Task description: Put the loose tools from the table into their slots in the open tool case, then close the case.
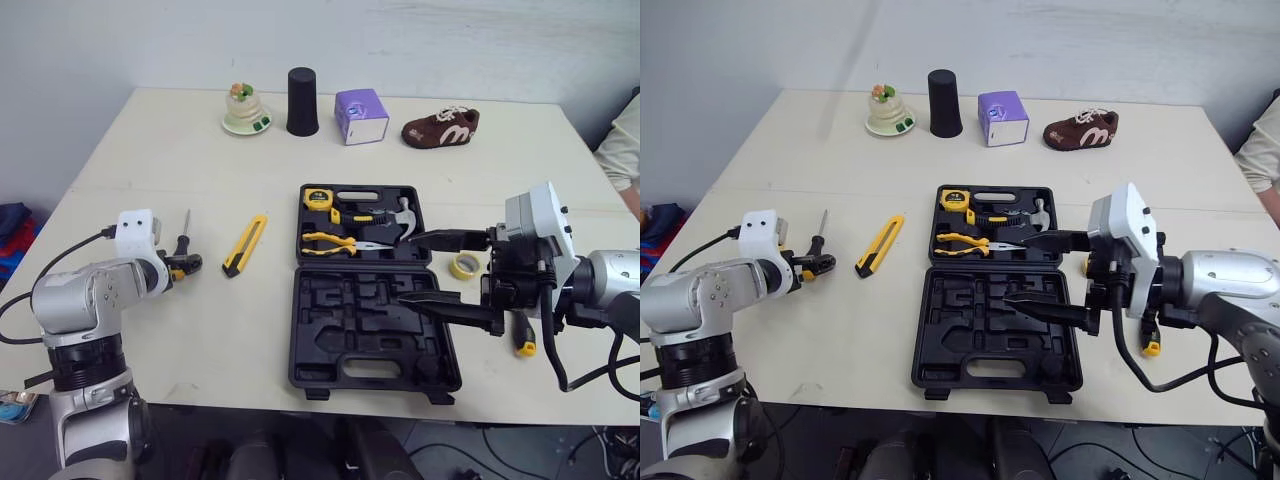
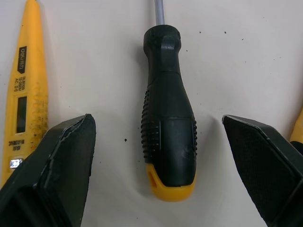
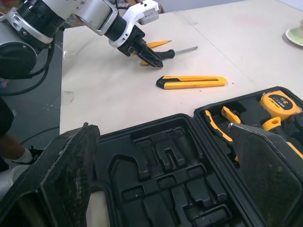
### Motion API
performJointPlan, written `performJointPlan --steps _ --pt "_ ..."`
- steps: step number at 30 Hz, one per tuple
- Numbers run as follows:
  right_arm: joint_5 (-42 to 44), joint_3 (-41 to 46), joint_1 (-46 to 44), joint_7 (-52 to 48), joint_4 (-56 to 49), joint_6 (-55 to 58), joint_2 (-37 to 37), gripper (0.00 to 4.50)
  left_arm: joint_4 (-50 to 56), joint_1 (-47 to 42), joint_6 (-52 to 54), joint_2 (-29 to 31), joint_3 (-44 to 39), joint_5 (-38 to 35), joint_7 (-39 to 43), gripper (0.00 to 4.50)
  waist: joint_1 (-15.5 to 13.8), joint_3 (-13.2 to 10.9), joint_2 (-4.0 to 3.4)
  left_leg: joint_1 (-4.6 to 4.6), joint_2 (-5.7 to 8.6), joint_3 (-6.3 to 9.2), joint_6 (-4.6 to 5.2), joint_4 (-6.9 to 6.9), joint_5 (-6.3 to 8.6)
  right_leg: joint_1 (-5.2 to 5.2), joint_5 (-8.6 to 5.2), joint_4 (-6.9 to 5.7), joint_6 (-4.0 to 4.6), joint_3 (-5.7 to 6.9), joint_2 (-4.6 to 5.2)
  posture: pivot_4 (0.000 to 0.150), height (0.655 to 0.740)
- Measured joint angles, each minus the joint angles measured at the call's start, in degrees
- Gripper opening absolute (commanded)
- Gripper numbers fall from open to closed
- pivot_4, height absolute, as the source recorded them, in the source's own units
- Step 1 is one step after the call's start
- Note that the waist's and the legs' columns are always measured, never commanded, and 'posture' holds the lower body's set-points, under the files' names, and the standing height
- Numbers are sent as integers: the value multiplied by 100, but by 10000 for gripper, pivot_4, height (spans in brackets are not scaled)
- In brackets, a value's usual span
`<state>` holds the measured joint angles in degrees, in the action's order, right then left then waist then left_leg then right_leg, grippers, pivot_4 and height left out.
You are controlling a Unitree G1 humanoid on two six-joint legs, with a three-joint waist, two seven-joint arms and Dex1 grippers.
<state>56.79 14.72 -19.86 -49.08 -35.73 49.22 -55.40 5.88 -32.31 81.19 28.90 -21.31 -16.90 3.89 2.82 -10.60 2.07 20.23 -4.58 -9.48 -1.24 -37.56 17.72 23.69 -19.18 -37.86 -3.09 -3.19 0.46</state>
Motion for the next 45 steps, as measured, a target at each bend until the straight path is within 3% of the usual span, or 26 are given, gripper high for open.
performJointPlan --steps 6,11,18,22,26,32,45 --pt "43 -5 -7 182 -10 0 1 45000 -178 -119 -146 -90 81 77 75 10830 -120 0 0 2 7 1 4 0 1 -1 0 4 0 0 8 1500 7339" --pt "104 53 77 470 -76 -10 129 45000 -319 -113 -493 120 377 85 430 10435 -133 0 0 6 8 3 6 -2 1 0 1 6 -1 3 10 1500 7339" --pt "152 351 301 699 -130 -45 154 45000 -480 -258 -1193 1068 1345 74 1538 10435 -90 -3 5 20 4 0 4 13 1 17 0 13 1 4 6 1500 7339" --pt "200 610 518 718 -172 -44 80 45000 -215 -642 -2118 2109 2147 19 3056 10435 -93 -3 4 23 3 -8 0 30 2 26 -5 26 8 5 6 1500 7339" --pt "217 829 750 717 -215 -45 -12 45000 -216 -973 -2758 2361 2880 -39 4341 10435 -100 -4 4 27 3 -10 1 30 2 27 -6 29 9 4 4 1500 7339" --pt "223 1380 1361 841 -378 -28 -44 45000 -536 -1926 -3734 2116 4038 239 5865 10435 -119 -4 3 37 5 -6 3 18 2 31 -6 26 7 3 -1 1500 7339" --pt "262 2239 2768 951 -834 106 -66 45000 -1454 -3144 -3516 900 5491 1114 6886 10435 -49 -4 3 40 3 -1 6 -6 2 33 -8 1 -4 -7 -8 1500 7339"
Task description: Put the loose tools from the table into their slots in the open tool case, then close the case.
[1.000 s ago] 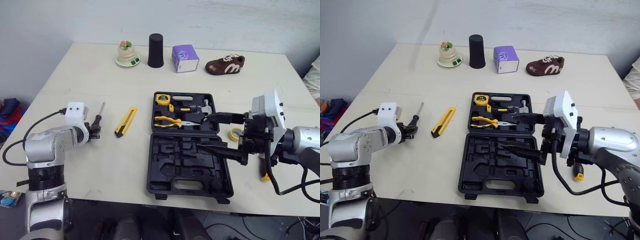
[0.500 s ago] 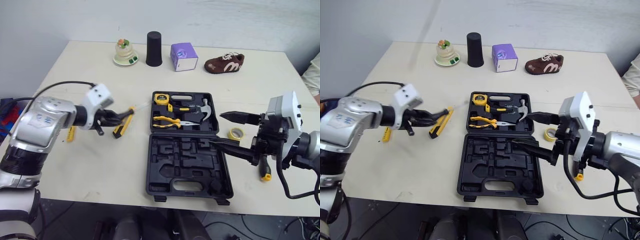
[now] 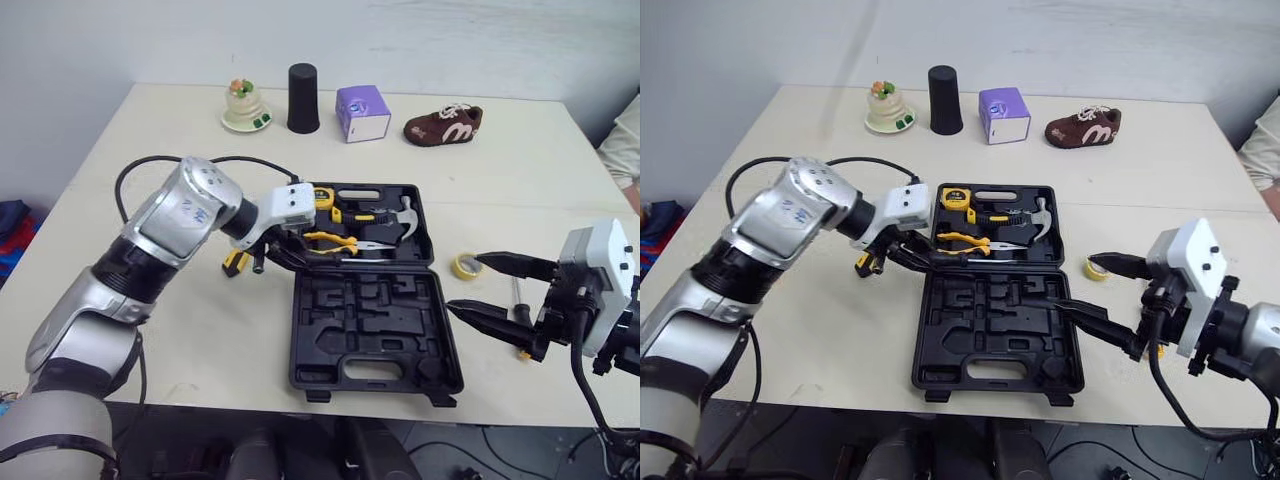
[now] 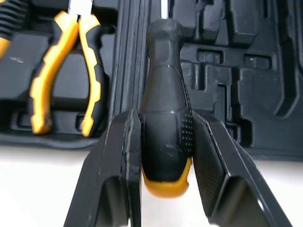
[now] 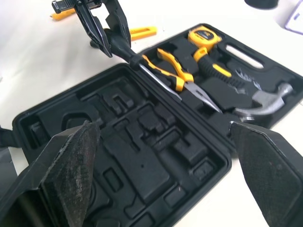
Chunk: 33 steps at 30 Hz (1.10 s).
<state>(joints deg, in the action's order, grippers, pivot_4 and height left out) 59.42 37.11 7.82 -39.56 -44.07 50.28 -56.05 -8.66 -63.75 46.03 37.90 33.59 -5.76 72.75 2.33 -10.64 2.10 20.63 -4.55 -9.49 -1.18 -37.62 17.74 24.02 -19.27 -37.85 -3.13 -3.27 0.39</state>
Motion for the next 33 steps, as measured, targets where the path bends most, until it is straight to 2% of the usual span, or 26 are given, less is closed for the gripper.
performJointPlan --steps 4,18,27,33 --pt "-29 -1 67 49 -52 -38 19 45000 -22 -8 349 -150 152 64 77 10435 51 0 0 3 0 2 1 -6 0 0 1 -4 -2 -1 1 1500 7339" --pt "-321 26 519 42 -37 -158 147 45000 -131 -113 327 -519 342 427 123 10435 66 0 0 12 1 16 4 -19 2 0 -1 -8 -6 1 -1 1500 7339" --pt "-323 124 727 156 -174 -198 308 45000 -785 -338 -24 -904 468 718 82 10435 65 0 -1 23 2 25 6 -31 3 0 -1 -11 -8 3 -2 1500 7339" --pt "-352 132 810 202 -200 -284 379 45000 -814 -344 -279 -911 492 871 138 10435 62 0 -1 31 2 33 8 -39 2 0 1 -13 -10 5 -3 1500 7339"
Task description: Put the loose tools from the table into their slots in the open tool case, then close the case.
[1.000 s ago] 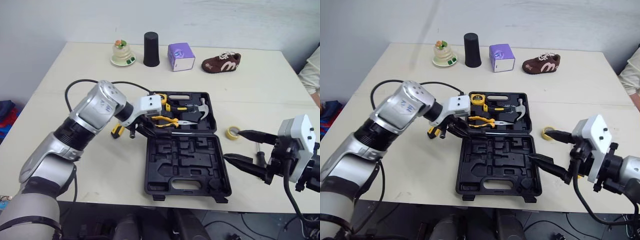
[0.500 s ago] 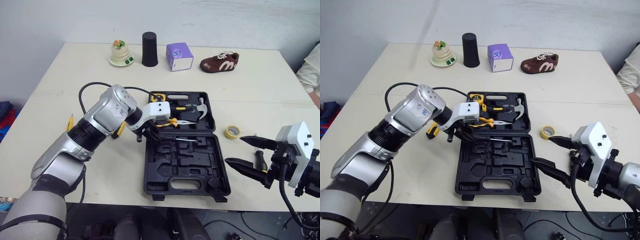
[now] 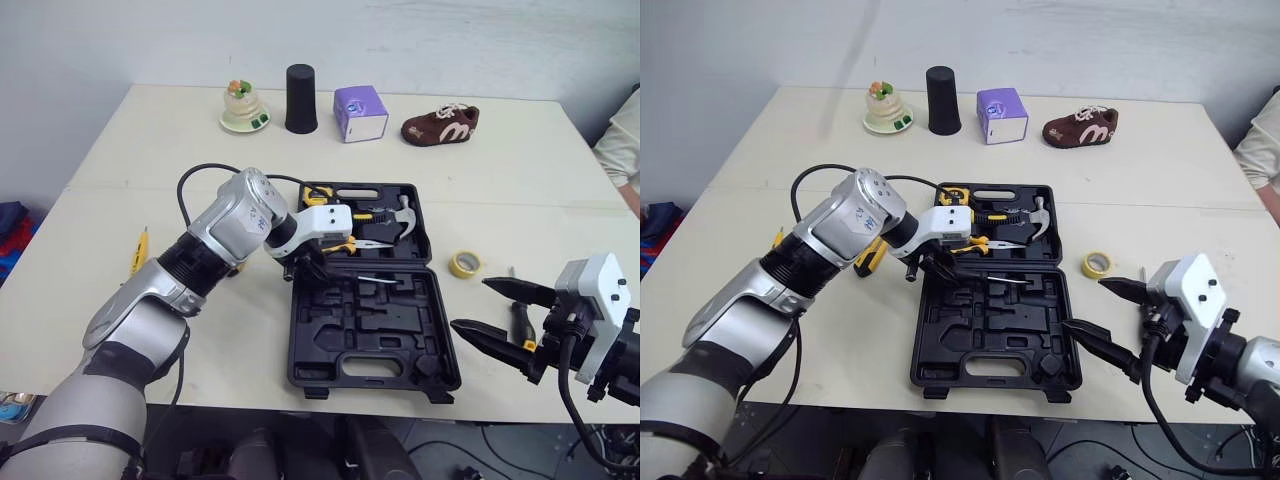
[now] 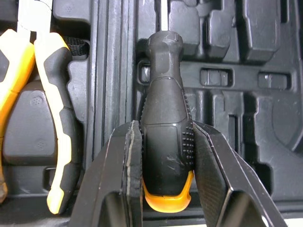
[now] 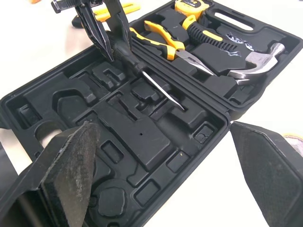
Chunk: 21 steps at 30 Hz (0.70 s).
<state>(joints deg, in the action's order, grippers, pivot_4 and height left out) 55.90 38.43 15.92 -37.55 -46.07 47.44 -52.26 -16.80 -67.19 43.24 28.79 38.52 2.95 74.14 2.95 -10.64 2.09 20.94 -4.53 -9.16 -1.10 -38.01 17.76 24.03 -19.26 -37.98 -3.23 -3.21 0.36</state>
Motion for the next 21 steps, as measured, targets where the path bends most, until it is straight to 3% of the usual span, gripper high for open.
performJointPlan --steps 2,9,10,13,14,17,21 --pt "-20 -1 1 31 0 -9 5 45000 -1 1 -116 -22 1 80 -24 10435 -8 0 0 2 1 2 1 -2 -1 0 0 0 -1 1 0 1500 7339" --pt "-24 16 140 55 -84 -22 27 45000 173 100 -198 34 -328 -59 72 42278 -36 0 0 9 1 5 3 -6 -1 4 1 -2 -3 2 0 1500 7339" --pt "-26 39 196 52 -82 -21 31 45000 277 136 -207 122 -470 -130 115 44084 -24 0 -1 10 0 5 3 -4 -1 5 1 -4 -2 3 0 1500 7339" --pt "-25 186 387 18 -87 -22 91 45000 474 417 -537 281 -929 -406 230 44084 -29 2 -5 8 -1 5 2 -3 -1 5 1 -4 -2 5 1 1500 7339" --pt "-26 261 446 6 -87 -26 115 45000 446 545 -657 296 -1015 -448 207 41495 -37 3 -5 8 0 5 2 -7 -1 5 1 -7 -2 4 1 1500 7339" --pt "-32 409 660 -60 -89 -60 155 45000 42 1034 -1329 -22 -1561 -724 -29 31197 -81 2 -5 13 1 7 6 -19 -3 5 3 -11 -6 6 4 1500 7339" --pt "-61 564 825 -164 -88 -131 180 45000 -734 1372 -2407 -650 -2319 -1357 -8 13076 -129 2 -4 16 6 6 12 -22 -2 5 7 -7 -12 7 5 1500 7339"
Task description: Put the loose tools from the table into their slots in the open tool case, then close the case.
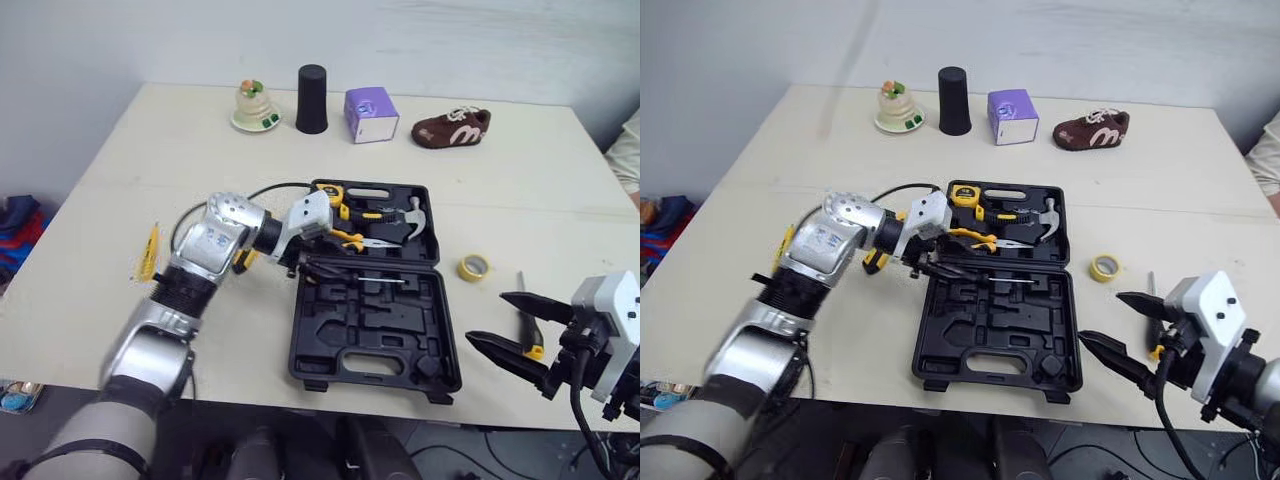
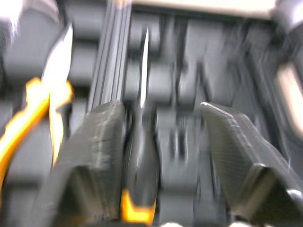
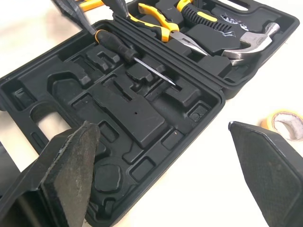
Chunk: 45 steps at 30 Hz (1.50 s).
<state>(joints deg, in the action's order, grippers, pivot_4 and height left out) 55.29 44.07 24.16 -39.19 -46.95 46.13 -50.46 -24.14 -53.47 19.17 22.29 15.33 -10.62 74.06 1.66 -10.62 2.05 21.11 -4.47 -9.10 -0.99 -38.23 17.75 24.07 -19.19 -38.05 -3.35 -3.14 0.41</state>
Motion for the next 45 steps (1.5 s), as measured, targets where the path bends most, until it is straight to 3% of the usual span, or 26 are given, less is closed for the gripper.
performJointPlan --steps 3,17,34,45 --pt "0 131 74 -33 16 -3 -1 45000 -652 4 -559 -156 -309 -70 46 328 -3 0 0 -1 2 0 0 2 0 0 0 2 0 0 -1 1500 7339" --pt "-86 131 10 -87 134 -8 -5 45000 -1569 102 -1512 -597 -49 475 -2 328 10 0 0 0 4 0 1 5 0 0 1 3 -2 -2 -2 1500 7339" --pt "-139 129 148 -98 113 -11 123 45000 -1954 -77 -1466 -788 -94 637 -331 328 2 1 1 -4 5 1 2 3 1 -3 2 2 -3 -1 -1 1500 7339" --pt "-303 55 185 -96 135 -21 176 45000 -1875 -225 -1161 -742 478 1153 -577 328 15 148 35 -94 5 2 40 26 31 -112 0 32 -1 -1 2 1500 7339"
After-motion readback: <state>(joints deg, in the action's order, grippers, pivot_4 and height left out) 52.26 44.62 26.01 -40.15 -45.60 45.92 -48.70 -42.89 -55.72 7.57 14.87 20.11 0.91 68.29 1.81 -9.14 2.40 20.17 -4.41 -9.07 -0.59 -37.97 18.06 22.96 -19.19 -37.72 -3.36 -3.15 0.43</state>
